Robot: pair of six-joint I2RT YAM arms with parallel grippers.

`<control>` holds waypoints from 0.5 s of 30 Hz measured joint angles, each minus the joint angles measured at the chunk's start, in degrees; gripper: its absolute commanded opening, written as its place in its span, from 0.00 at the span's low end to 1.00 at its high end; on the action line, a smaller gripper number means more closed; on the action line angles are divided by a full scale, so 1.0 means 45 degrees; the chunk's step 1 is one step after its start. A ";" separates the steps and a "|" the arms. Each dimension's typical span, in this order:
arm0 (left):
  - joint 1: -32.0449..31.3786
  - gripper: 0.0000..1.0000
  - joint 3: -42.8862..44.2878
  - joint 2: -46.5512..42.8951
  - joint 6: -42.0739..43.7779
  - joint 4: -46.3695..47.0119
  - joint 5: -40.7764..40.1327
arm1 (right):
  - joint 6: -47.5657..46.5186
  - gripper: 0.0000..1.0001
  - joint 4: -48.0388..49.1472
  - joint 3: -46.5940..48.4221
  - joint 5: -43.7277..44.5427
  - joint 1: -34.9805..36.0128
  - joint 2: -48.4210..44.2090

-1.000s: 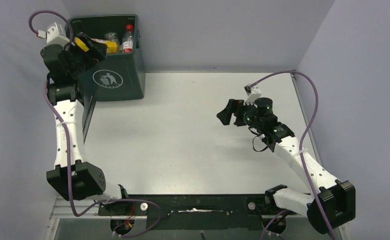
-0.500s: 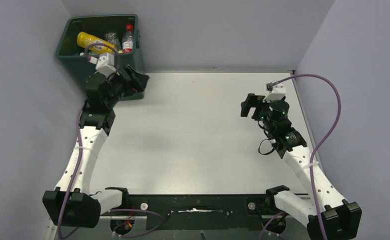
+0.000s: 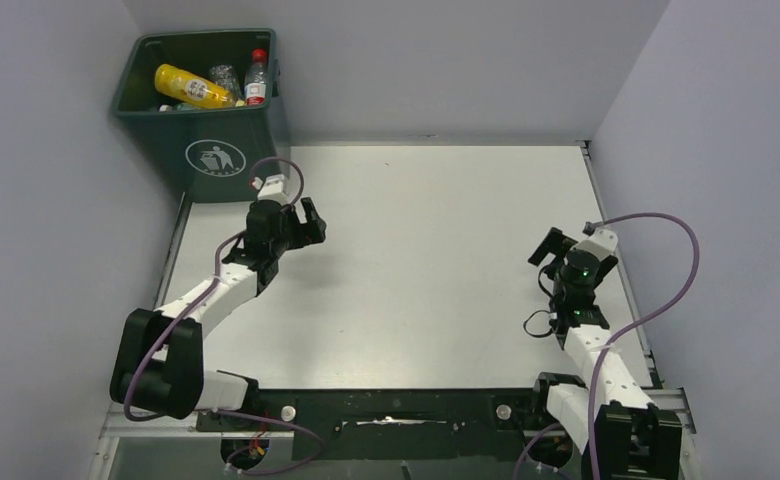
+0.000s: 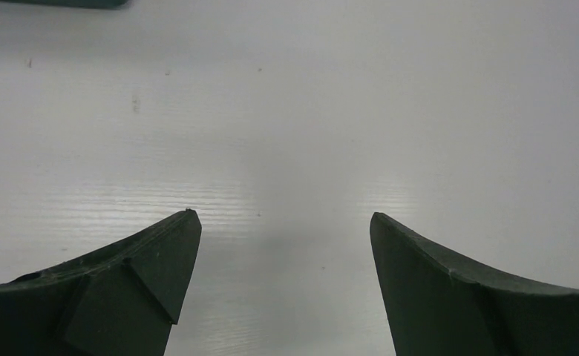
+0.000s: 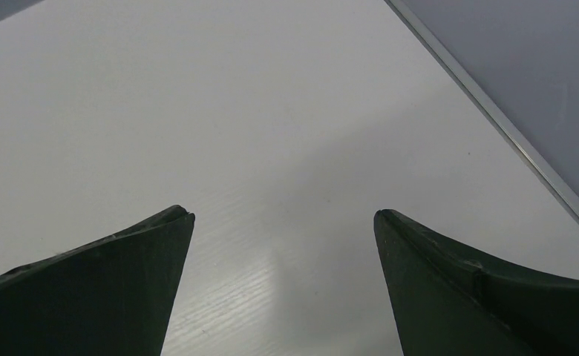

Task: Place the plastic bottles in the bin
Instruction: Reset both arms

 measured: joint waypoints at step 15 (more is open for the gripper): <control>0.3060 0.85 -0.2657 0.1642 0.2225 0.4328 -0.1185 | -0.1413 0.98 0.6790 -0.1783 0.1457 -0.0019 0.4881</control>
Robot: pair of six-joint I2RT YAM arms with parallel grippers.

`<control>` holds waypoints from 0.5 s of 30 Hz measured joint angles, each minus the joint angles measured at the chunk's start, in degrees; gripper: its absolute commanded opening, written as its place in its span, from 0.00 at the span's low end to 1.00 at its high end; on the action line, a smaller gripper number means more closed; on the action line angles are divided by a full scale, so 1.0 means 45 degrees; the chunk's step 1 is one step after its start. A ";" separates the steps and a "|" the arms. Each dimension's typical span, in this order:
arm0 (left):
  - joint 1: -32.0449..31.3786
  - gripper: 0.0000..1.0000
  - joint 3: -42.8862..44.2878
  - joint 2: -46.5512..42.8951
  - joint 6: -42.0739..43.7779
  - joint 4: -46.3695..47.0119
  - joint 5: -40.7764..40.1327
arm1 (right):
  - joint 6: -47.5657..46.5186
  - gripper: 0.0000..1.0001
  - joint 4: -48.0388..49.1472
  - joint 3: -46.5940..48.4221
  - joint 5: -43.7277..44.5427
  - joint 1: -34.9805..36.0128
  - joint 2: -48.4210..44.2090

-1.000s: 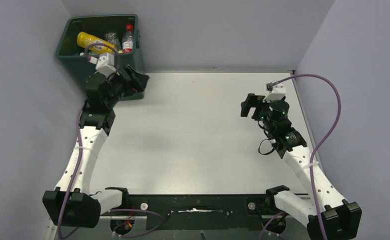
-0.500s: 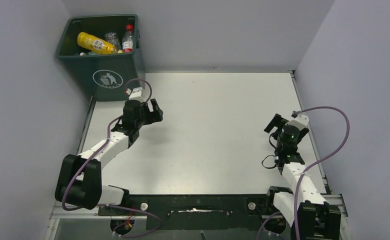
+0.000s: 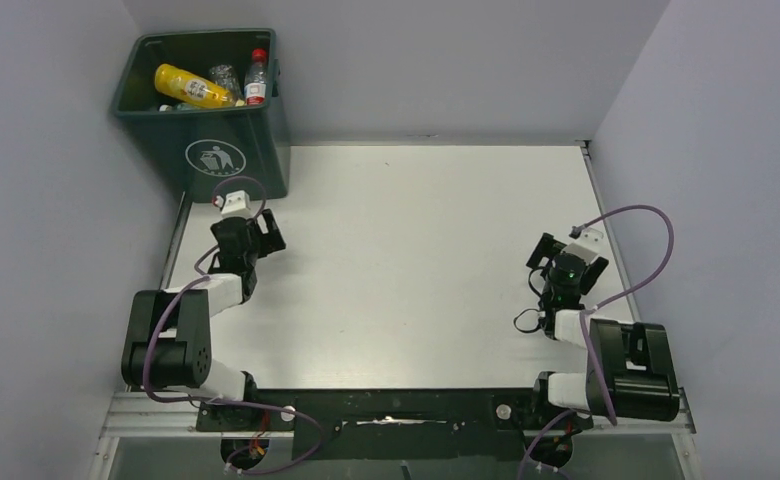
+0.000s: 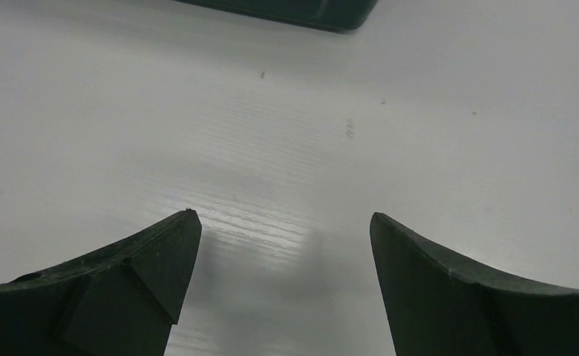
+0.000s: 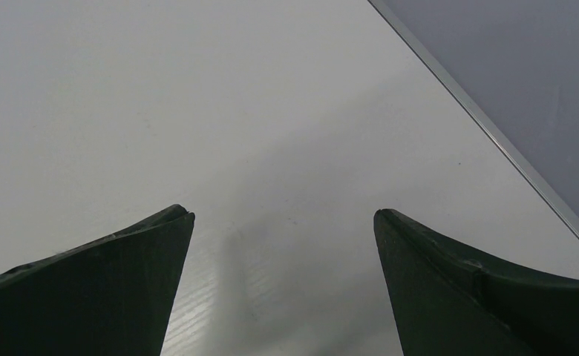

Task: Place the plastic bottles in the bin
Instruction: Reset both arms

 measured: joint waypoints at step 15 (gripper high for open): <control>0.2074 0.86 -0.0359 0.0996 0.0029 0.3526 0.0850 | -0.0942 0.98 0.1948 0.0928 0.0719 -0.0209 0.2759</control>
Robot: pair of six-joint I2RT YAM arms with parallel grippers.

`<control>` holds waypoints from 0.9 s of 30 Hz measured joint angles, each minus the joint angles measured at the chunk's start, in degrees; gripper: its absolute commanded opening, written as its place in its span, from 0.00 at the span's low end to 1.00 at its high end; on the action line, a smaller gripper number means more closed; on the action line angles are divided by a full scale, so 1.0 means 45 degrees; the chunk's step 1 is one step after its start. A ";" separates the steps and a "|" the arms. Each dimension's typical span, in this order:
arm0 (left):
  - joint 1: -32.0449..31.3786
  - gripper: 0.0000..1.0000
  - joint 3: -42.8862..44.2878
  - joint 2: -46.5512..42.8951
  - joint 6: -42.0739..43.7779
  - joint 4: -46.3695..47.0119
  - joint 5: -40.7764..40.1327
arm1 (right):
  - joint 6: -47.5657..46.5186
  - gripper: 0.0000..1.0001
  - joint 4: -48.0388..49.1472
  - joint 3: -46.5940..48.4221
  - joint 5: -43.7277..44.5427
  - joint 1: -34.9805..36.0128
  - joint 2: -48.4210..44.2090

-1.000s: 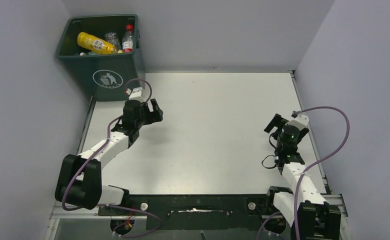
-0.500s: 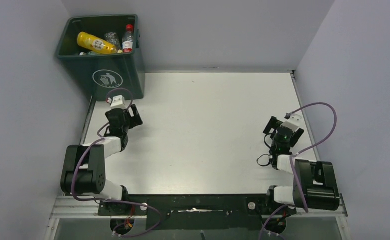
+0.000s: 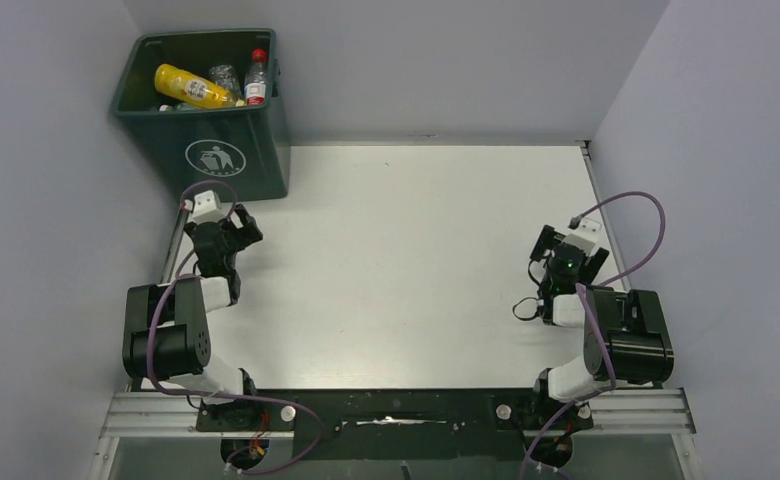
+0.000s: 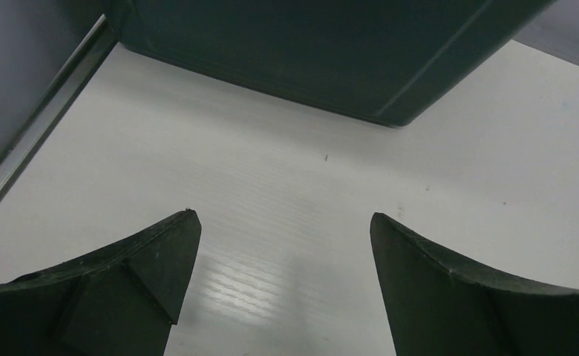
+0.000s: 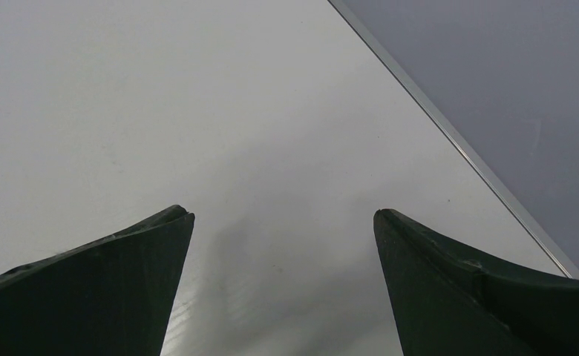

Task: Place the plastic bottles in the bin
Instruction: Reset both arms

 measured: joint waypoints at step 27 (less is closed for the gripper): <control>0.0330 0.90 -0.1826 -0.0831 0.0583 0.2448 0.0782 | -0.2055 0.98 0.5236 -0.2302 -0.1511 0.0894 0.0651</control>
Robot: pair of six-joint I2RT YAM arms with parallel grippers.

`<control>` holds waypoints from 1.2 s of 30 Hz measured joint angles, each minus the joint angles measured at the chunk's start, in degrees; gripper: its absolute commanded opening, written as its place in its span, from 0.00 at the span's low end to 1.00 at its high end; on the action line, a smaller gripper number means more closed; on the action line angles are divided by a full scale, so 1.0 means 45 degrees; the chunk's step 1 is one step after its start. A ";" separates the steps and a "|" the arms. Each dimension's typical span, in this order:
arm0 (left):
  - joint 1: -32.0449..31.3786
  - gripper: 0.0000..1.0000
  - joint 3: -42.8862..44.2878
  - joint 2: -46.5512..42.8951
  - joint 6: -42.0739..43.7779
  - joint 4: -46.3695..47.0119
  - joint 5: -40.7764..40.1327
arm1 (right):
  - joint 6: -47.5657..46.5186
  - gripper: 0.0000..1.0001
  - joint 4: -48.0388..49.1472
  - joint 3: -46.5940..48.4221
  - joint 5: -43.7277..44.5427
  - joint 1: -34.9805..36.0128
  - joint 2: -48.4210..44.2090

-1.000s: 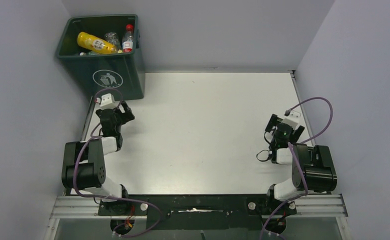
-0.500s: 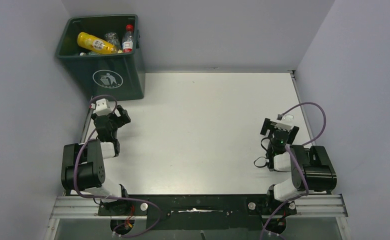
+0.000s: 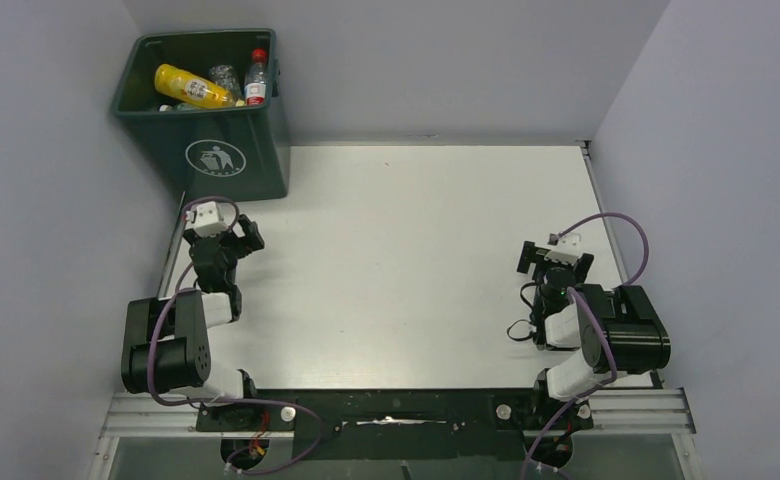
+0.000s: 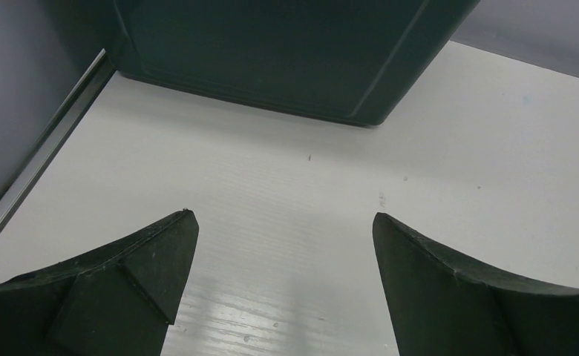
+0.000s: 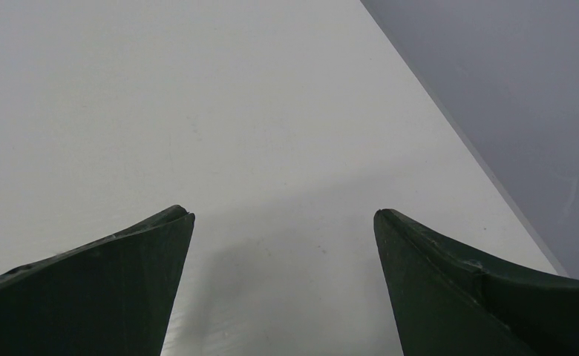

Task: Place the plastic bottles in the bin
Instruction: Reset both arms

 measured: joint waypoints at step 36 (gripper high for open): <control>0.0826 0.98 -0.1268 -0.0913 -0.0384 0.2851 0.1161 | 0.0170 0.98 -0.1161 0.0699 -0.0889 -0.0583 -0.0005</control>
